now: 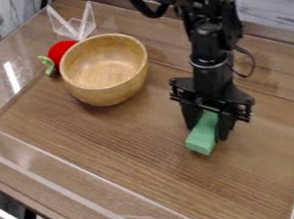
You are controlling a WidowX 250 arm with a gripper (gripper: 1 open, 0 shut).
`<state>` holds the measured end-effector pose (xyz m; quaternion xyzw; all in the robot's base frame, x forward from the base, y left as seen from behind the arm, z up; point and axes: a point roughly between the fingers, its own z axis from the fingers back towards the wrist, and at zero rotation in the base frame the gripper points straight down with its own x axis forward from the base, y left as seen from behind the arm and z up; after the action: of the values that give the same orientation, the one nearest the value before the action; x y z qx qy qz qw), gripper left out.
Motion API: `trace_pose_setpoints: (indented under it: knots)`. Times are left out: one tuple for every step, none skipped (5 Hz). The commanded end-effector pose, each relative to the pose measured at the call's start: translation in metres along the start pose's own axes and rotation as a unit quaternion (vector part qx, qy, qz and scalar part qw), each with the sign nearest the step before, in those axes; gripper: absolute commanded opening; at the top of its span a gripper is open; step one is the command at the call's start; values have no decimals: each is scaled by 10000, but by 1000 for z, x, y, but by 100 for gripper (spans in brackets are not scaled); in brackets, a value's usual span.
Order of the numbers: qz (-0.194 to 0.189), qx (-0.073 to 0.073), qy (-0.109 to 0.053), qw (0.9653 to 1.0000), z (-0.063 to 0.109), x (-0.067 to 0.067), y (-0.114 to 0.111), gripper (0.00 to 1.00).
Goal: Remove the green block from the brown bowl and put it on the table
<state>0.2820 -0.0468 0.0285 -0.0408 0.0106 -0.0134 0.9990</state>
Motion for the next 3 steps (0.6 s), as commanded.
trace_pose_setpoints:
  knots:
    - [-70, 0, -208, 9998, 5, 9, 7, 0]
    - [11, 12, -215, 9998, 7, 11, 6, 0]
    - [77, 18, -223, 9997, 9, 13, 3, 0]
